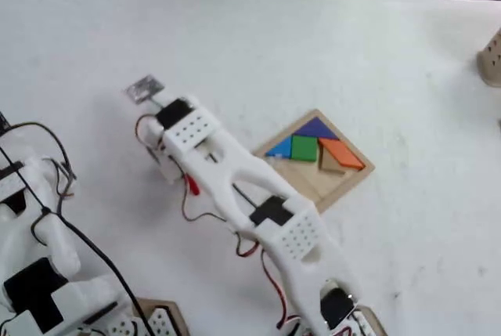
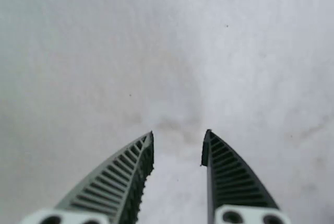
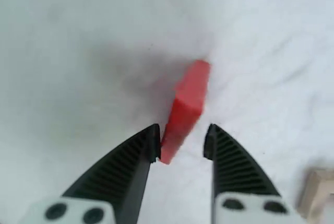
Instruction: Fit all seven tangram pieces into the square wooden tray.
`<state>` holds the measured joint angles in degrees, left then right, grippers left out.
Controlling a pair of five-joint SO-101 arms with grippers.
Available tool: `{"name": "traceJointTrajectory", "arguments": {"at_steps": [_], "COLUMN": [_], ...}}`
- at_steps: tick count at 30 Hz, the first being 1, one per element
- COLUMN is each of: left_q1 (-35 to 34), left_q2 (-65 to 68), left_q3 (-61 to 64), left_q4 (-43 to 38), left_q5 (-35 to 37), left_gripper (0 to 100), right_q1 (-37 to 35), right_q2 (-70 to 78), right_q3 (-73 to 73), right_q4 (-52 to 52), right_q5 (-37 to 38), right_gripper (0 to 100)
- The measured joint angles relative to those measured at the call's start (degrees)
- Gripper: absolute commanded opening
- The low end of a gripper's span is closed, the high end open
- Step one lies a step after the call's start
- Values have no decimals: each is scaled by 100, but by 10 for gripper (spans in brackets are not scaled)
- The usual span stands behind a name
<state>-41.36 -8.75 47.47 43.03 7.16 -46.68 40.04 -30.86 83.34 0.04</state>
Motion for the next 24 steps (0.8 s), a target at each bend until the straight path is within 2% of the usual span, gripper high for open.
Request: {"name": "traceJointTrajectory", "arguments": {"at_steps": [13, 17, 24], "left_q1": [211, 237, 396], "left_q2": [0, 0, 0], "left_q3": [0, 0, 0], "left_q4": [0, 0, -105], "left_q5": [0, 0, 0], "left_gripper": [168, 168, 168], "right_q1": [237, 396, 818], "right_q2": [-62, -554, -1688], "right_q3": [0, 35, 1055], "right_q4": [62, 396, 448], "right_q5": [0, 0, 0], "right_gripper": [18, 18, 18]}}
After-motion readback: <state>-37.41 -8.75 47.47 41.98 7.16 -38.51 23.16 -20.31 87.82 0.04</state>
